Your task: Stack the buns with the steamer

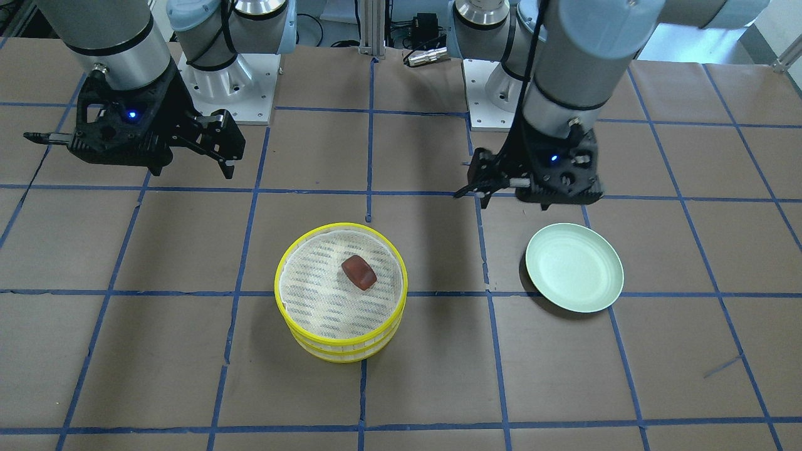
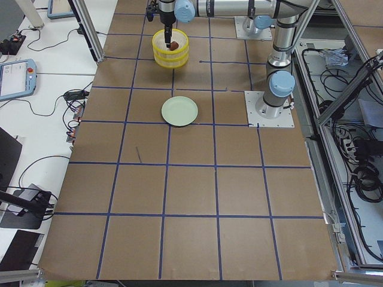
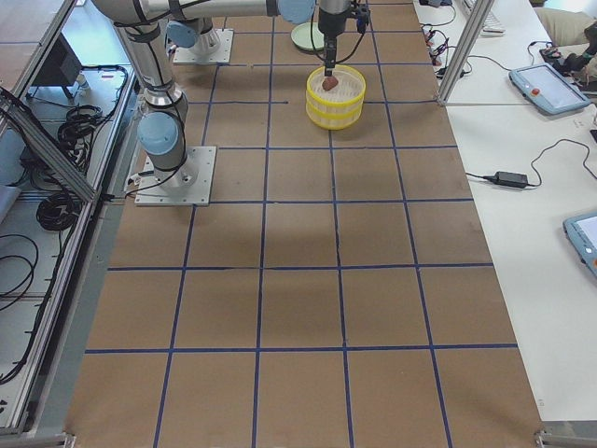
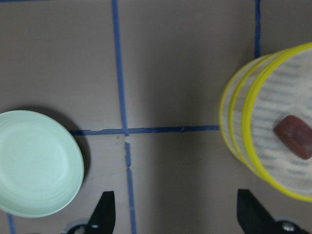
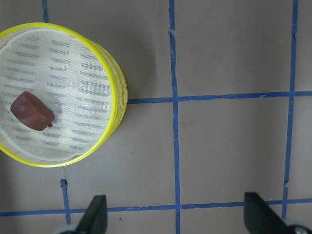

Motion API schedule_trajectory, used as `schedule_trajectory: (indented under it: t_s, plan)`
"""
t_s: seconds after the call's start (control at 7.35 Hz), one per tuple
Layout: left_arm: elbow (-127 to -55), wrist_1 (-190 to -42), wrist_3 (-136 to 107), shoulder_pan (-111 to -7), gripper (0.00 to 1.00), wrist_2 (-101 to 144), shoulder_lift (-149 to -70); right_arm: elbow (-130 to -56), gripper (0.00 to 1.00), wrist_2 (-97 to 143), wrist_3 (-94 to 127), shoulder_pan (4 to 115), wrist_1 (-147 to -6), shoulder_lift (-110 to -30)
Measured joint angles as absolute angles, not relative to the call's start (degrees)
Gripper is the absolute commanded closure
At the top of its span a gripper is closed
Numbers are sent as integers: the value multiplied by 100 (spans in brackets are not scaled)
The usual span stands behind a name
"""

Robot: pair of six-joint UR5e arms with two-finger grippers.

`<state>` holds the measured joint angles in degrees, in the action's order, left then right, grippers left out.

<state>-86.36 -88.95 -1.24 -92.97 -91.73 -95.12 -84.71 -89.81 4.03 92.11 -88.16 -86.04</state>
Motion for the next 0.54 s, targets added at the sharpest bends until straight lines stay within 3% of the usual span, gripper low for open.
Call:
schedule_trajectory:
  t_s: [0.54]
  plan:
    - [-8597, -9642, 86, -9087, 7, -8928, -9092, -8475, 0, -8960, 392, 9211, -8770, -8618]
